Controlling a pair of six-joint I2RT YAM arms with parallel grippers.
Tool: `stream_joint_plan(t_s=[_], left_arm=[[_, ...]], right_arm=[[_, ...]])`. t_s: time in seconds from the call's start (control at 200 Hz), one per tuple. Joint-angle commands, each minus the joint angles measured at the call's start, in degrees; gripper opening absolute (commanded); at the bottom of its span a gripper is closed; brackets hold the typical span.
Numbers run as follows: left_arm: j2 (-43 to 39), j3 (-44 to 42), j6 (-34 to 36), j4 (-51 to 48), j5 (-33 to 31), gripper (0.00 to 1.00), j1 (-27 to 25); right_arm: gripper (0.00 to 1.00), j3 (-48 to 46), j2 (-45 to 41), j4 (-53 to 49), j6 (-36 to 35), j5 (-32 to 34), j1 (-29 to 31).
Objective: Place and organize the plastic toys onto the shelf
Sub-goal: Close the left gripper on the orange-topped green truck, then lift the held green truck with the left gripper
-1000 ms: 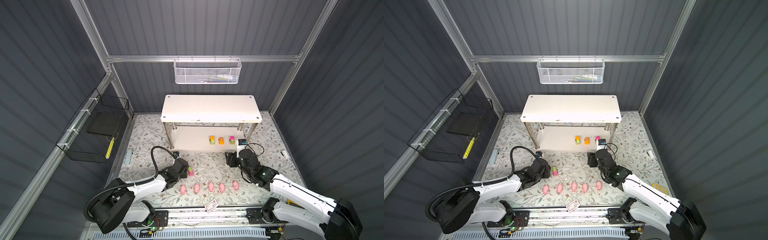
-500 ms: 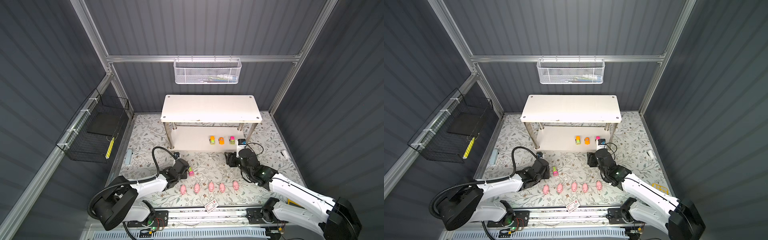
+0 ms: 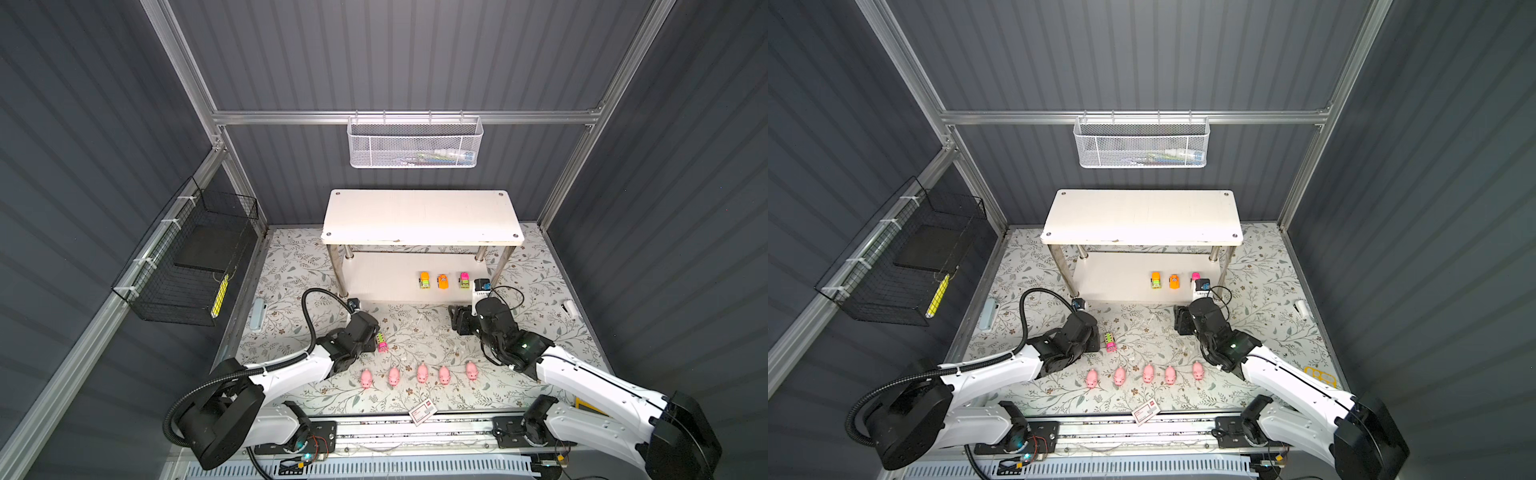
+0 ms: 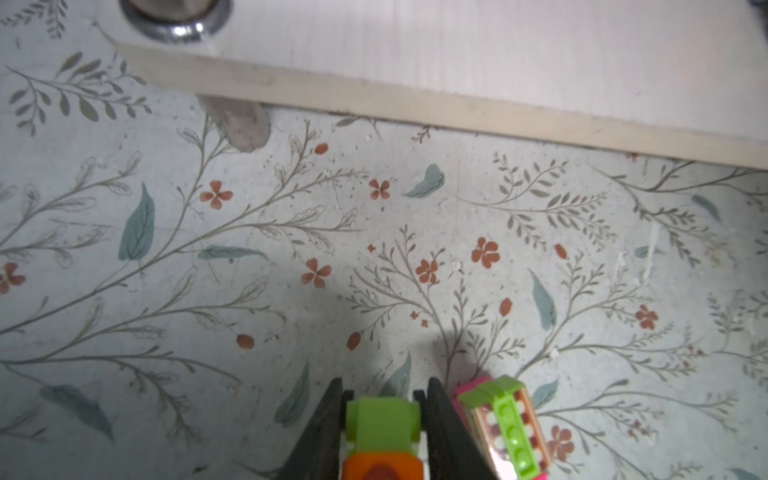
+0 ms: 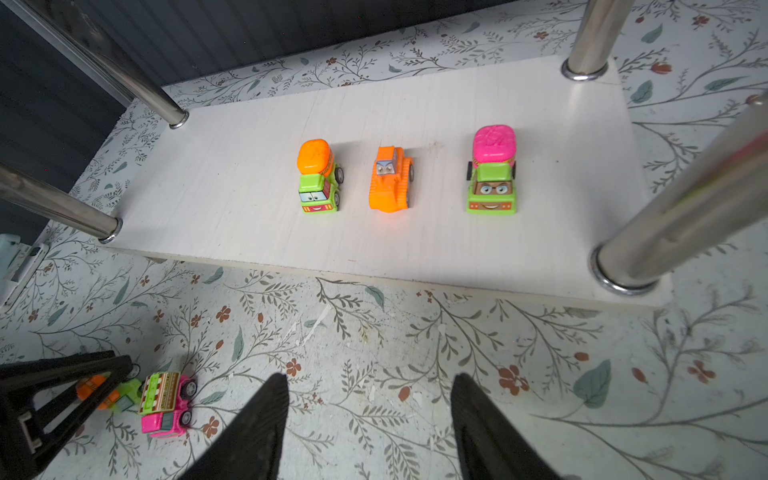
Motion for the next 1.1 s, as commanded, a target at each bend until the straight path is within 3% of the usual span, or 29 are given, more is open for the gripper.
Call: stream_joint_plan(t_s=[0.0,0.395,0.835,1.096], left_arm=[[-1.52,3.33,1.93,-4.12,-1.36,0.32,-0.29],[1.99,2.88,1.63,-2.72,-1.55,0.33,-0.29],[-11.51,2.34,-0.83,-18.26,2.52,0.34,-0.24],[-12.72,3.25,-0.09,-24.68,4.51,0.34,-0.28]], right_arm=[[0.64,-0.72,-0.08,0.27,0.76,0.04,-0.35],[0.64,-1.28,0.31,0.66,1.26,-0.82,-0.60],[0.65,-0.84,1.56,0.97,1.47,-2.08,-0.77],[0.65,0.15,3.45,1.32,0.99,-3.14,-1.02]])
